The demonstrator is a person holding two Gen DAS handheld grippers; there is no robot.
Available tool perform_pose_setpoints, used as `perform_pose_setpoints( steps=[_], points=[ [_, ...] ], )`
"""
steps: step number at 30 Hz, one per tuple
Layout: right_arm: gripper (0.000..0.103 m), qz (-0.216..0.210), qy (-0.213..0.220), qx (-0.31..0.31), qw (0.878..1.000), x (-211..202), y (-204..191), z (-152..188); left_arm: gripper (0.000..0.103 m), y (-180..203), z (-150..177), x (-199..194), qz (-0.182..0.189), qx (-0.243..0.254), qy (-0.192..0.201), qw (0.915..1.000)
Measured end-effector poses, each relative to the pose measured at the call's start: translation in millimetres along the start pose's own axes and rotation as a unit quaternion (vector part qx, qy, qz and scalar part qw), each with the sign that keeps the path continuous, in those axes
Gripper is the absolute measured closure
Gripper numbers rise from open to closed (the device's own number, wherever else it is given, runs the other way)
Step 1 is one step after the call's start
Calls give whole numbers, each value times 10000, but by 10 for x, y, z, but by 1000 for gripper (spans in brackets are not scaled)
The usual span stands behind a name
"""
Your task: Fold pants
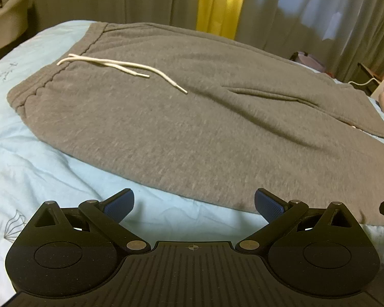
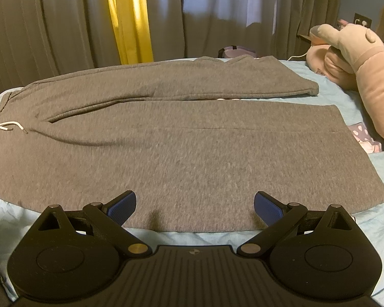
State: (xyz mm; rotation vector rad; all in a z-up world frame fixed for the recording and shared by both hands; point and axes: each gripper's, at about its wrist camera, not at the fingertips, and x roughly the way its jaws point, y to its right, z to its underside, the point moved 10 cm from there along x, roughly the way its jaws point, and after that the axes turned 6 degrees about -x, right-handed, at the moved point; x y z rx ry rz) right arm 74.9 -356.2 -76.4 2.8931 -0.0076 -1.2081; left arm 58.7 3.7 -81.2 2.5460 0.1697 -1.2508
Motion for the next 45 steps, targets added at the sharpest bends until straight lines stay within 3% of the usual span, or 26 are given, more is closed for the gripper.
perform_pose_setpoints(
  steps=[45],
  points=[
    [4,-335,-259,417,9982,254,58,23,0,96,-9,176,75,26,-342,9994]
  ],
)
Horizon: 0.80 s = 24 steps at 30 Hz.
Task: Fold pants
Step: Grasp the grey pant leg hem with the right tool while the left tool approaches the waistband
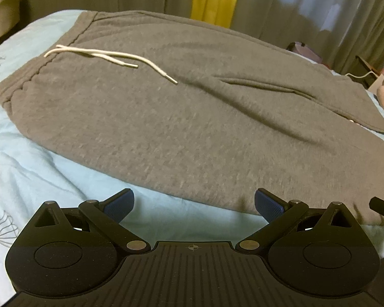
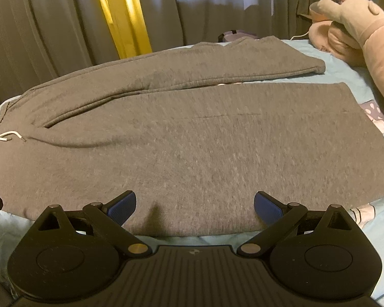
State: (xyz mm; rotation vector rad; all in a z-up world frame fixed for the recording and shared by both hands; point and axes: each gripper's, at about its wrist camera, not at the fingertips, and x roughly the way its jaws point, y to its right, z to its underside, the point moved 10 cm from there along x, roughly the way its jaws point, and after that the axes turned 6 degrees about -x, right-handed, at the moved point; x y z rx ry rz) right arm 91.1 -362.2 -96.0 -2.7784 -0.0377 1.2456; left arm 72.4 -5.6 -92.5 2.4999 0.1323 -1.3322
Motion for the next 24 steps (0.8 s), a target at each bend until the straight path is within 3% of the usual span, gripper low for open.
perform_pose_setpoints(
  steps=[9,14,17,19,24],
  points=[
    [4,-147,-300,398,9986,178,159,1,0,-13,-21,132,17,-132,-220,9997],
    [4,226,-201,646,9975,349,477,-186,0,85,-309,211,-244,-62,199,9995],
    [4,498,-421,830,9944,622,672,-240,0,196,-656,330,-415,-250,544,9973],
    [4,526,-603,998,9918,797,765,-219,0,236,-933,430,-485,-638,853,9931],
    [4,632,-321,1228,9899,925,863,-287,0,131,-1443,786,-854,-1372,1394,9770]
  ],
)
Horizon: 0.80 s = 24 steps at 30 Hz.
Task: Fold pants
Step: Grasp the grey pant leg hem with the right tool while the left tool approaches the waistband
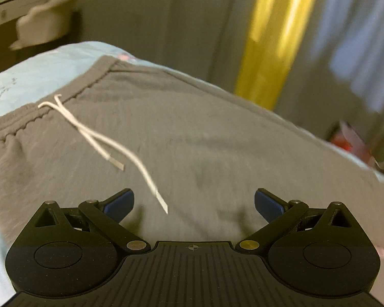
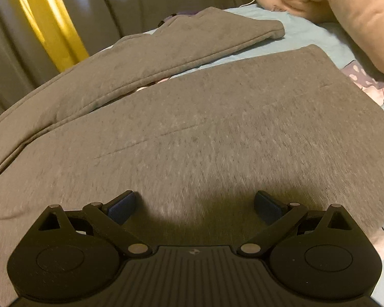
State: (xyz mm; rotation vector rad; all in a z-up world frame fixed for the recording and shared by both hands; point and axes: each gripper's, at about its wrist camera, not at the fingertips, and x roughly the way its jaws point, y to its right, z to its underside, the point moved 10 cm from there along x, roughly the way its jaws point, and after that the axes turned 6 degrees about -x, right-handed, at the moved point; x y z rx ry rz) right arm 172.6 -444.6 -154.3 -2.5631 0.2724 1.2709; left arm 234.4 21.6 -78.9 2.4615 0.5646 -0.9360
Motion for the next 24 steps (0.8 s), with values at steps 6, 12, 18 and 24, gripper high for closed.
perform_pose_setpoints(
  steps=[6,12,18,24],
  points=[
    [4,225,185,-93,9995,110,-16,-82,0,-203,-281,397,-249,-497,729,9958],
    [4,-158,83,80,9998,126,-6,-418,0,-704,-439,461,-547,-1054,1432,9825],
    [31,-341,561,1040,9924,434,-10,-1462,0,-847,-446,578,-534,-1179,1575,9790],
    [62,134,829,1347,9873,1113,-41,-2508,0,-795,-316,693,-734,-956,1498,9813]
  ],
)
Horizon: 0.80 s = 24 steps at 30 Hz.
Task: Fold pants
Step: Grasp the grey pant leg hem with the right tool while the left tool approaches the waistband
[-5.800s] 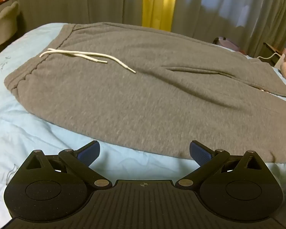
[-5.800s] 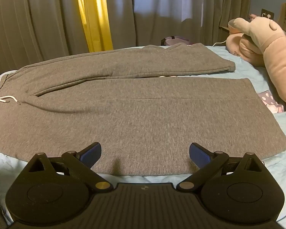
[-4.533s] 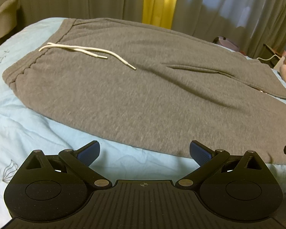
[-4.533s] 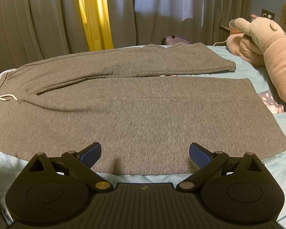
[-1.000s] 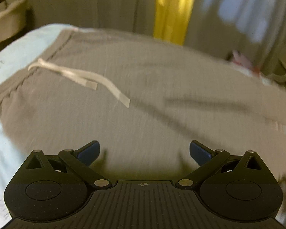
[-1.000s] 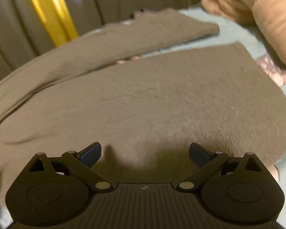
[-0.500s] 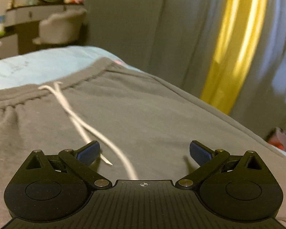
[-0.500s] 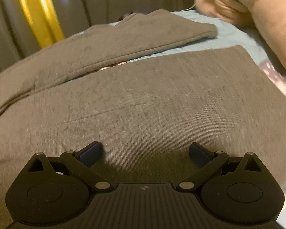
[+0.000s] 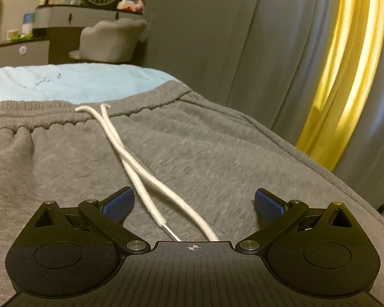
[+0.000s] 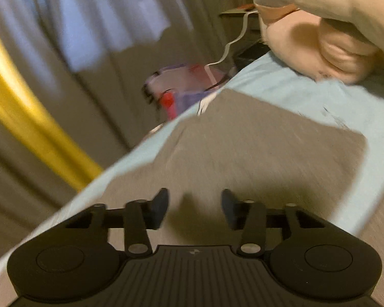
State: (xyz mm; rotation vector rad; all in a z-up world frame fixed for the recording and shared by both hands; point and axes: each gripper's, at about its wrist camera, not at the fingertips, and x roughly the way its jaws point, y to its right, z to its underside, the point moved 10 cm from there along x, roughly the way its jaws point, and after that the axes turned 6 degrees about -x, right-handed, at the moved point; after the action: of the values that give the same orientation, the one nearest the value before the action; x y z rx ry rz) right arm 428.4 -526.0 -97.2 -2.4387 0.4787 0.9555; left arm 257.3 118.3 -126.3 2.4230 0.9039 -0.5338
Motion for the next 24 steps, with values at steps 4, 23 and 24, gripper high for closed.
perform_pose_setpoints(
  steps=[4,23,24],
  points=[
    [57,476,7,600,9971,494,-32,-277,0,-26,4,48,-12,-82,33,10000],
    [98,418,695,633,9947,222,213,-244,0,-23,-12,141,-18,-145,-25,9999],
    [98,268,827,774,9932,-12,337,-159,0,-25,-15,132,3,-168,-25,9999]
  ],
)
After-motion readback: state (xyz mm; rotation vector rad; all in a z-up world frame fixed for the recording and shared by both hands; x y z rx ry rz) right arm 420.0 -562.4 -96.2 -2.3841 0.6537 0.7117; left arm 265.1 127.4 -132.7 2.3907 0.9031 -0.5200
